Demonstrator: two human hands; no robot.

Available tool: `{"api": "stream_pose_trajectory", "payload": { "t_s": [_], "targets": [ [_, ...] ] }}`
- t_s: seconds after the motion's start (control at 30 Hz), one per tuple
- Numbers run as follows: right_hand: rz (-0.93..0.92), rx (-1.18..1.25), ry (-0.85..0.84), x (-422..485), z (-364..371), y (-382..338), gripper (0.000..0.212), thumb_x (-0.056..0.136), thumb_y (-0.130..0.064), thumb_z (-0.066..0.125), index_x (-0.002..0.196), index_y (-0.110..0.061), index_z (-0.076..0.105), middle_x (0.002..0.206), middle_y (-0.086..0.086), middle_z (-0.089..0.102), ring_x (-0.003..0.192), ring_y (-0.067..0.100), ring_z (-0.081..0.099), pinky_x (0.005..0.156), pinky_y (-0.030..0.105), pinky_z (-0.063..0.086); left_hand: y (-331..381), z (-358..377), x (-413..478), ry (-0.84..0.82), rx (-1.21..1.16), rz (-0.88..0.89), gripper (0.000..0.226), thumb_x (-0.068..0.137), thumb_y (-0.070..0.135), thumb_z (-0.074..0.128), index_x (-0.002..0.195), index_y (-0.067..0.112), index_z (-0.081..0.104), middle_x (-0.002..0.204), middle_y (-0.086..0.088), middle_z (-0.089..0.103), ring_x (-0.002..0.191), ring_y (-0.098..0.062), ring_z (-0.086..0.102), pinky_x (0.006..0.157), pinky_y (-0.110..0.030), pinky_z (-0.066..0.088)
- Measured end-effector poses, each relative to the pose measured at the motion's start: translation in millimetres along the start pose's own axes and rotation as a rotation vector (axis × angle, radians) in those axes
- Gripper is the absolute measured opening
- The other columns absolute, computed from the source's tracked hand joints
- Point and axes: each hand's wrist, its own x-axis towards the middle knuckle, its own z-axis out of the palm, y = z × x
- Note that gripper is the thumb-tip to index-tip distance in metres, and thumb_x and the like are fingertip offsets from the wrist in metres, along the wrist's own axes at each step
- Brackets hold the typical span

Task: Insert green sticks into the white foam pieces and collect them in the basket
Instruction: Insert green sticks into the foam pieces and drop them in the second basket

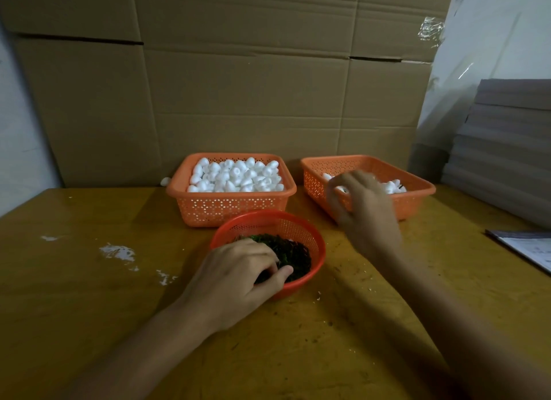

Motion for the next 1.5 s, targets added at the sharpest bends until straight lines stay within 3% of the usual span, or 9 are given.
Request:
{"api": "stream_pose_trajectory", "payload": {
  "t_s": [0.07,0.17,0.33,0.5,0.83,0.97,1.1,1.27,1.5],
  "targets": [
    [-0.144,0.124,-0.184,-9.7,3.6,-26.1,0.028,0.103,-0.043,0.046,0.104,-0.024,0.067,0.102,-0.01,0.062,0.092,0.006,0.055,0.077,0.03,0.051,-0.4,-0.2,0.6,0.015,-0.034,0.002,0.059,0.102,0.059,0.035,0.094,0.021,0.079,0.096,0.015,0.073,0.092,-0.003,0.064,0.08,-0.034,0.053],
    [-0.274,0.203,-0.449,-21.7,9.6,-47.4,0.03,0.105,-0.047,0.048,0.101,-0.026,0.07,0.095,-0.014,0.066,0.086,0.005,0.06,0.075,0.036,0.052,-0.8,-0.2,-0.3,0.044,-0.06,-0.006,0.051,0.102,0.055,0.038,0.084,0.022,0.073,0.084,0.015,0.067,0.084,-0.004,0.06,0.073,-0.036,0.051],
    [-0.187,0.363,-0.543,-21.3,7.1,-46.1,0.02,0.104,-0.036,0.06,0.113,-0.025,0.074,0.104,-0.014,0.074,0.095,0.005,0.068,0.082,0.038,0.056,-4.0,3.7,1.7,0.151,-0.178,-0.054,0.043,0.102,0.05,0.048,0.088,0.021,0.077,0.087,0.016,0.069,0.084,-0.004,0.065,0.07,-0.035,0.054],
    [-0.13,0.436,-0.539,-17.8,6.0,-39.4,0.019,0.093,-0.022,0.077,0.112,-0.024,0.077,0.1,-0.014,0.074,0.096,0.005,0.07,0.086,0.037,0.059,-9.5,5.1,5.1,0.327,-0.293,-0.135,0.006,0.091,0.017,0.08,0.092,0.021,0.084,0.093,0.019,0.076,0.089,0.0,0.072,0.076,-0.032,0.061],
    [-0.048,0.635,-0.473,-18.7,7.2,-38.0,0.01,0.095,-0.022,0.076,0.104,-0.019,0.078,0.092,-0.005,0.078,0.09,0.009,0.074,0.082,0.039,0.062,-11.9,3.1,6.3,0.349,-0.459,-0.25,0.043,0.081,0.004,0.087,0.095,0.044,0.076,0.09,0.024,0.077,0.086,0.005,0.074,0.076,-0.019,0.062],
    [0.031,0.735,-0.483,-17.4,5.9,-36.0,0.005,0.097,-0.016,0.073,0.101,-0.017,0.075,0.094,0.0,0.078,0.091,0.017,0.074,0.087,0.048,0.061,-12.5,1.9,6.8,0.362,-0.513,-0.264,0.044,0.083,0.005,0.086,0.113,0.035,0.074,0.092,0.023,0.078,0.087,0.004,0.075,0.076,-0.016,0.061],
    [0.117,0.806,-0.452,-17.1,5.7,-35.8,0.005,0.097,-0.013,0.071,0.101,-0.013,0.072,0.094,0.007,0.077,0.091,0.024,0.074,0.09,0.056,0.058,-12.4,0.7,6.8,0.368,-0.499,-0.268,0.04,0.086,0.005,0.084,0.115,0.03,0.075,0.094,0.023,0.079,0.09,0.004,0.075,0.079,-0.018,0.061],
    [0.126,0.818,-0.46,-17.2,6.2,-35.3,0.008,0.101,-0.017,0.066,0.104,-0.01,0.07,0.096,0.007,0.078,0.089,0.025,0.075,0.09,0.053,0.059,-11.4,-0.5,6.1,0.326,-0.431,-0.243,0.038,0.086,-0.001,0.079,0.113,0.025,0.078,0.099,0.019,0.079,0.099,0.006,0.072,0.089,-0.018,0.059],
    [0.015,0.668,-0.472,-20.9,10.9,-37.2,0.011,0.096,-0.028,0.071,0.097,-0.018,0.076,0.09,-0.005,0.078,0.081,0.013,0.074,0.077,0.036,0.062,-8.9,-3.3,5.4,0.31,-0.387,-0.237,0.038,0.084,-0.01,0.072,0.105,0.021,0.078,0.099,0.018,0.074,0.1,0.003,0.068,0.086,-0.015,0.055]
  ]
}}
